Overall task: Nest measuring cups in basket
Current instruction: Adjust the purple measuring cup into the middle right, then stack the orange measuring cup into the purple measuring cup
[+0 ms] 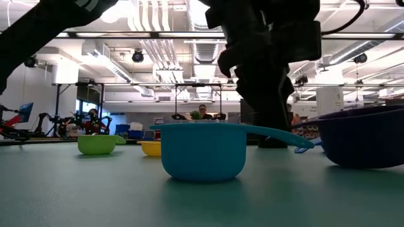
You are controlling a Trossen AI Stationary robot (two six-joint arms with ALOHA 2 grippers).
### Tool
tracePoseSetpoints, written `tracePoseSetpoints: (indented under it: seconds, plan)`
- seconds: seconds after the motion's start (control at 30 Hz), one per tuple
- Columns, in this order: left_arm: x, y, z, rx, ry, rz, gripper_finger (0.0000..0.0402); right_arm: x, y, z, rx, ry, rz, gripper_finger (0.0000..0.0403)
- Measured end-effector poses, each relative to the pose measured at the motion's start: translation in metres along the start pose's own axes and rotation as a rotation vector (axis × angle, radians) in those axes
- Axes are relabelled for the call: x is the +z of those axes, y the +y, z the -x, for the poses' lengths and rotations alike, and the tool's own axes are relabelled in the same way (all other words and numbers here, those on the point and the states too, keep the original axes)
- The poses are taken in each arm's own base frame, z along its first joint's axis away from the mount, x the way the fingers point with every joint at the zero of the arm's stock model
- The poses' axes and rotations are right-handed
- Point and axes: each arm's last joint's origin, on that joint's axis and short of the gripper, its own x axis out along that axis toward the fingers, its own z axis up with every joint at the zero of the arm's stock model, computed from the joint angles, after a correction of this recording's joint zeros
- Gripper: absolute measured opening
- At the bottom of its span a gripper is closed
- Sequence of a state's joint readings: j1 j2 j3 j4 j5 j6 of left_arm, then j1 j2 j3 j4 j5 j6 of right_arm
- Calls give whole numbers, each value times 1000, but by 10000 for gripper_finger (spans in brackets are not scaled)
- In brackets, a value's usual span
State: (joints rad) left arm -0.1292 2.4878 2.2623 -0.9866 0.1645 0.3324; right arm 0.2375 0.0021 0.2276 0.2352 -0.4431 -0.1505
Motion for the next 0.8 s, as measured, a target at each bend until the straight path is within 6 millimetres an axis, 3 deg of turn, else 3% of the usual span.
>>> tracePoseSetpoints:
  seconds: [0.6, 0.8]
  plan:
    - [-1, 7, 2, 10, -13, 31, 211, 0, 0, 0, 0, 0, -1, 9]
    - [0, 3, 25, 8, -8, 33, 213, 0, 0, 0, 0, -1, -1, 9]
